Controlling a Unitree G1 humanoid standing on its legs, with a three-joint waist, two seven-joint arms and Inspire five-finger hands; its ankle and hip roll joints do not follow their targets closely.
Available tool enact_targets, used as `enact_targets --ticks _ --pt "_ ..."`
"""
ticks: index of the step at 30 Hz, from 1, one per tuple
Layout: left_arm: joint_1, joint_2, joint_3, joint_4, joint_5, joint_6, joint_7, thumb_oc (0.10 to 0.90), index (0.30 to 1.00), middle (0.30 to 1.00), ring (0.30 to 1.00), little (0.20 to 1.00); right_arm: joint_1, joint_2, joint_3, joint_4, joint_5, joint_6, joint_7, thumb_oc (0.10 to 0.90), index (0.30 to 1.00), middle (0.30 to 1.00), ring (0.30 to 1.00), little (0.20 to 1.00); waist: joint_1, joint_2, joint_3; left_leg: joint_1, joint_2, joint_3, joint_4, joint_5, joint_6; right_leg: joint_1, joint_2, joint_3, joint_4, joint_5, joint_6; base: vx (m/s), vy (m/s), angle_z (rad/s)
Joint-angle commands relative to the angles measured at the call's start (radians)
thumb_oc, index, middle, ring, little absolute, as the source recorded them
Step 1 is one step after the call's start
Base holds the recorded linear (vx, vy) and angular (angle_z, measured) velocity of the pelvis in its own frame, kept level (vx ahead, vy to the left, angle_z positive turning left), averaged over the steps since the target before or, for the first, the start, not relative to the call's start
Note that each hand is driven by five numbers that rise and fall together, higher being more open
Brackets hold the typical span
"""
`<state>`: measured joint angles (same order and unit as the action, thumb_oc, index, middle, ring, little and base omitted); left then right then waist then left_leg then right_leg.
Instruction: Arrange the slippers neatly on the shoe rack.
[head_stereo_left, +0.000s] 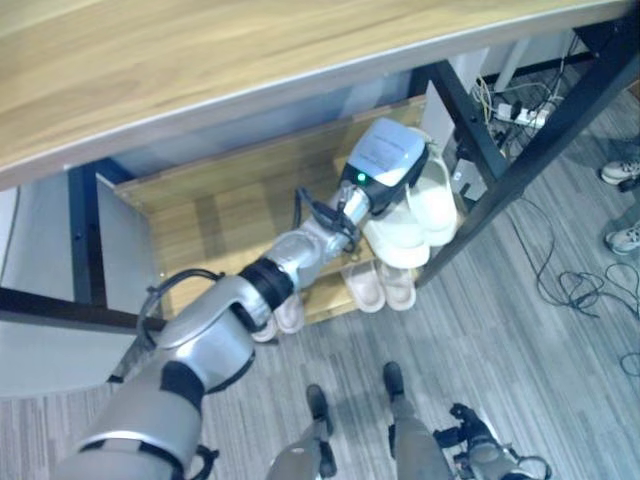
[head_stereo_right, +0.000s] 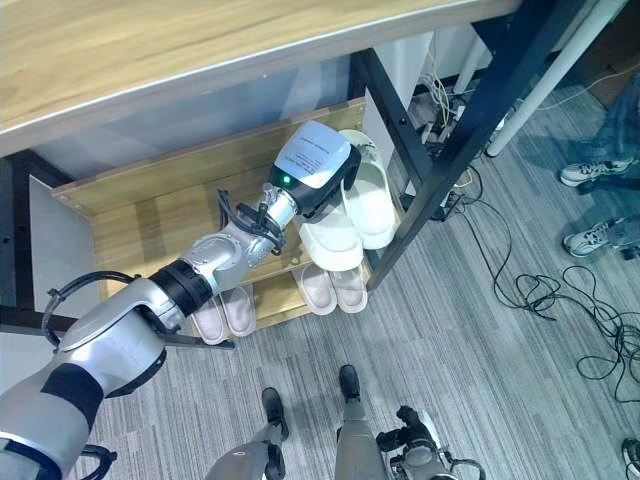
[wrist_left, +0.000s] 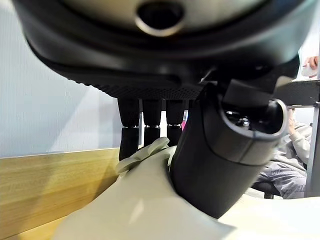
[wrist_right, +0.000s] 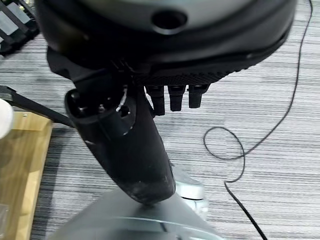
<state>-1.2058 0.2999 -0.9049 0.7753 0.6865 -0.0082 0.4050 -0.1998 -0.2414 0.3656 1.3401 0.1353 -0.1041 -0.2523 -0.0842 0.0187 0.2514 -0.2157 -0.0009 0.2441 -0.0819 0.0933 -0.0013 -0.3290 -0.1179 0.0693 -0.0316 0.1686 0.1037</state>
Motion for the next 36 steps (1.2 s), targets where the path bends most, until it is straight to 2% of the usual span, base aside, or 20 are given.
enact_targets --ticks 1,4,9,12,17,18,23,30,36 --pt "-0.199 -0.054 0.080 0.156 -0.052 0.005 0.008 0.400 0.300 0.300 0.300 0.300 -0.007 -0.053 -0.024 0.000 0.073 -0.018 -0.004 0.800 0.900 0.900 0.900 0.900 -0.019 0.079 0.002 -0.030 -0.003 -0.102 -0.005 -0.057 0.015 -0.040 0.057 -0.075 0.106 -0.142 0.014 0.01 0.042 0.02" --pt "-0.263 -0.045 0.062 0.188 -0.067 0.011 0.018 0.400 0.300 0.300 0.300 0.300 -0.009 -0.056 -0.016 -0.013 0.080 -0.027 -0.003 0.800 0.900 0.900 0.900 0.900 -0.027 0.073 0.005 -0.044 0.000 -0.098 -0.005 -0.054 0.015 -0.054 0.056 -0.080 0.105 -0.135 0.017 -0.01 0.025 0.02" --pt "-0.297 -0.020 0.045 0.188 -0.052 0.007 0.021 0.400 0.300 0.300 0.300 0.300 -0.020 -0.063 -0.003 -0.018 0.059 -0.028 -0.002 0.800 0.900 0.900 0.900 0.900 -0.028 0.061 0.001 -0.055 0.000 -0.096 -0.005 -0.054 0.016 -0.063 0.056 -0.082 0.108 -0.134 0.018 0.00 0.000 0.00" --pt "-0.341 0.017 0.058 0.184 -0.078 0.012 0.045 0.400 0.300 0.300 0.300 0.300 -0.020 -0.070 0.007 -0.019 0.045 -0.028 -0.004 0.800 0.900 0.900 0.900 0.900 -0.032 0.045 0.009 -0.070 0.000 -0.093 -0.005 -0.048 0.016 -0.079 0.054 -0.083 0.108 -0.125 0.022 -0.04 0.013 -0.01" --pt "-0.333 0.026 0.062 0.153 -0.064 0.009 0.050 0.400 0.300 0.300 0.300 0.300 -0.003 -0.070 0.001 -0.017 0.044 -0.033 0.001 0.800 0.900 0.900 0.900 0.900 -0.031 0.035 0.014 -0.068 0.001 -0.094 -0.003 -0.047 0.017 -0.076 0.054 -0.087 0.107 -0.126 0.020 -0.01 0.003 0.00" --pt "-0.316 0.013 0.068 0.138 -0.045 0.011 0.048 0.800 0.900 0.900 0.900 0.900 -0.003 -0.069 -0.001 -0.013 0.041 -0.029 0.001 0.800 0.900 0.900 0.900 0.900 -0.030 0.030 0.016 -0.062 0.000 -0.096 -0.003 -0.052 0.019 -0.070 0.052 -0.085 0.109 -0.128 0.019 0.00 0.000 0.00" --pt "-0.287 -0.013 0.083 0.142 -0.058 0.011 0.031 0.800 0.900 0.900 0.900 0.900 -0.013 -0.075 0.001 -0.012 0.026 -0.022 -0.007 0.800 0.900 0.900 0.900 0.900 -0.027 0.027 0.018 -0.056 -0.002 -0.094 -0.002 -0.054 0.020 -0.065 0.051 -0.084 0.110 -0.128 0.018 0.00 0.000 0.00" --pt "-0.234 -0.034 0.071 0.108 -0.079 -0.014 -0.040 0.800 0.900 0.900 0.900 0.900 -0.011 -0.066 0.001 -0.014 0.024 -0.009 0.001 0.800 0.900 0.900 0.900 0.900 -0.015 0.042 0.010 -0.027 -0.005 -0.094 -0.003 -0.059 0.020 -0.041 0.049 -0.083 0.114 -0.133 0.016 0.00 0.003 -0.01" --pt "-0.092 -0.084 0.131 0.047 -0.208 -0.057 -0.077 0.800 0.900 0.900 0.900 0.900 0.011 -0.044 -0.019 0.002 0.026 0.015 0.006 0.800 0.900 0.900 0.900 0.900 0.000 0.058 -0.030 0.017 -0.012 -0.100 -0.005 -0.066 0.018 0.012 0.053 -0.094 0.105 -0.140 0.014 0.01 -0.004 -0.03"
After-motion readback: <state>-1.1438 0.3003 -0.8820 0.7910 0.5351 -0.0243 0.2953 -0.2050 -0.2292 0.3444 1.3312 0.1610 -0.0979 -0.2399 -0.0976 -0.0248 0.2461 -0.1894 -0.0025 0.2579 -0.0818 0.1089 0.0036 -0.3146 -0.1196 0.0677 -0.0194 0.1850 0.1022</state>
